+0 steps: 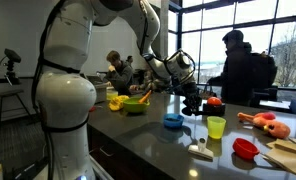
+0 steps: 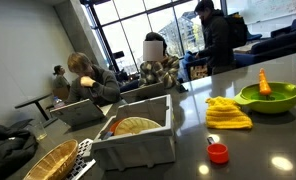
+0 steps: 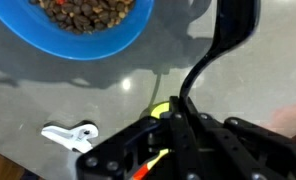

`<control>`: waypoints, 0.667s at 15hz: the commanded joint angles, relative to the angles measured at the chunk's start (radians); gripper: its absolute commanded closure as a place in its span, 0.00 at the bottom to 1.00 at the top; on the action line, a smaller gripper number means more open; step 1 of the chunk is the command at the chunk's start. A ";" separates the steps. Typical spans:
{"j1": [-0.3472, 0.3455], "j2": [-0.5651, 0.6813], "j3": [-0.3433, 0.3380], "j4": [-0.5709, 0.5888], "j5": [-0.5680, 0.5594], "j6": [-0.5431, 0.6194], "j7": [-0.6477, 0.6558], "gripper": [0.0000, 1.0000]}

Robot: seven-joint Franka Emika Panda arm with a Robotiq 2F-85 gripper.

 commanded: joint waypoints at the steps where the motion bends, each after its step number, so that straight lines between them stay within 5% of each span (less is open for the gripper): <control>1: -0.061 -0.195 0.002 -0.231 -0.123 0.153 0.064 0.99; 5: -0.137 -0.323 0.021 -0.361 -0.403 0.280 0.233 0.99; 10: -0.198 -0.472 0.132 -0.454 -0.679 0.304 0.504 0.99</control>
